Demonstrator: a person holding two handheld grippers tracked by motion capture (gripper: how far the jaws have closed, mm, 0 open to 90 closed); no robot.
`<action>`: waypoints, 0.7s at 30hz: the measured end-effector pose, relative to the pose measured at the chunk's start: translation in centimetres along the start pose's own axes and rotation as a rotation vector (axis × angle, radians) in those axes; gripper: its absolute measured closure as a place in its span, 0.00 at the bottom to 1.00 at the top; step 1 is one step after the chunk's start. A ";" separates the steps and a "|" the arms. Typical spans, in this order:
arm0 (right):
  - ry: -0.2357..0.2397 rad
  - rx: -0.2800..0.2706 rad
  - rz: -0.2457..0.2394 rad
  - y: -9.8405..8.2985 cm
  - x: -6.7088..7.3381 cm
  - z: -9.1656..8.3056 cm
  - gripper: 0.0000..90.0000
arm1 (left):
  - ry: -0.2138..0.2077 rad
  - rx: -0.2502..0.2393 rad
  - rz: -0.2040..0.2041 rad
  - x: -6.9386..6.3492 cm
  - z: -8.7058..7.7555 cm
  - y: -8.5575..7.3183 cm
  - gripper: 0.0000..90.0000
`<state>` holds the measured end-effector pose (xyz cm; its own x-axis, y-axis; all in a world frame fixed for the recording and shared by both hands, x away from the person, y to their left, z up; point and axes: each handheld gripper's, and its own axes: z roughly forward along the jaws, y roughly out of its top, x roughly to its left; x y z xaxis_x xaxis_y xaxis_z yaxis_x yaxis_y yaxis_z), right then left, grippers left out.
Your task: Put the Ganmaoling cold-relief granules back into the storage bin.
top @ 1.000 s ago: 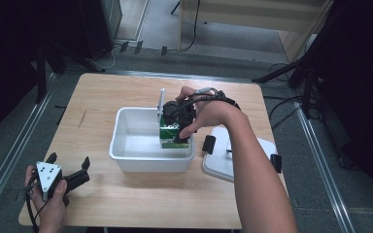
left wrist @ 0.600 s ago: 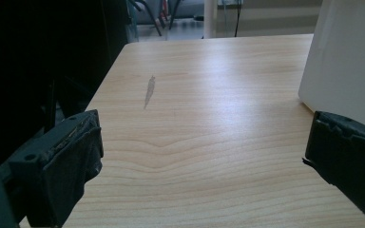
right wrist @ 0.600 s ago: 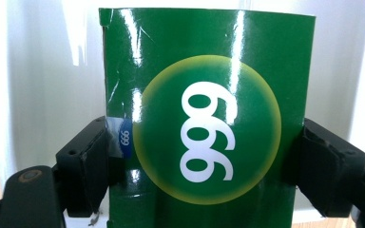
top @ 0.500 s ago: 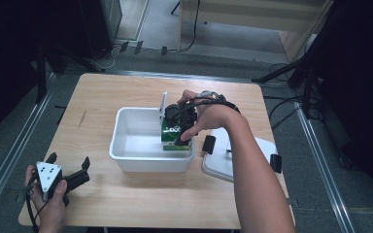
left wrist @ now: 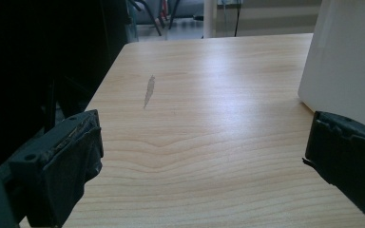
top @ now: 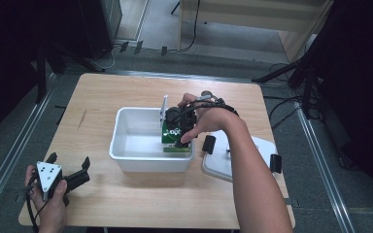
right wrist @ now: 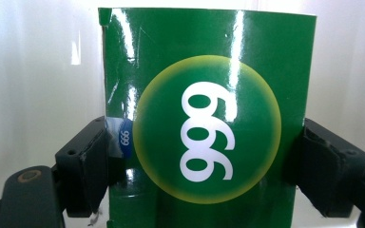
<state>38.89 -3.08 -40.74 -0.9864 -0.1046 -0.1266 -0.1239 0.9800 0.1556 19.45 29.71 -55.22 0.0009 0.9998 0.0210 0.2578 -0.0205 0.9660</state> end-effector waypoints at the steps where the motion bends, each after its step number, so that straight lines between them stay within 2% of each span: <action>1: 0.002 0.001 0.001 0.0 0.0 0.1 0.18 | 0.000 0.001 0.000 0.0 0.0 0.0 0.00; 12: 0.006 -0.010 0.022 -0.4 -0.2 1.1 0.18 | -0.003 0.004 0.000 0.0 0.0 0.0 0.00; 15: 0.006 0.003 0.033 -0.3 -0.1 1.4 0.18 | -0.003 0.004 -0.001 0.0 0.0 0.0 0.00; 21: 0.007 0.015 0.023 -0.2 -0.2 1.9 0.17 | -0.003 0.005 -0.004 0.0 0.0 0.0 0.00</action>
<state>39.32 -2.95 -42.58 -0.9898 -0.0830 -0.1158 -0.0993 0.9847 0.1434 19.47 29.75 -55.21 0.0029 0.9999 0.0163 0.2622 -0.0165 0.9649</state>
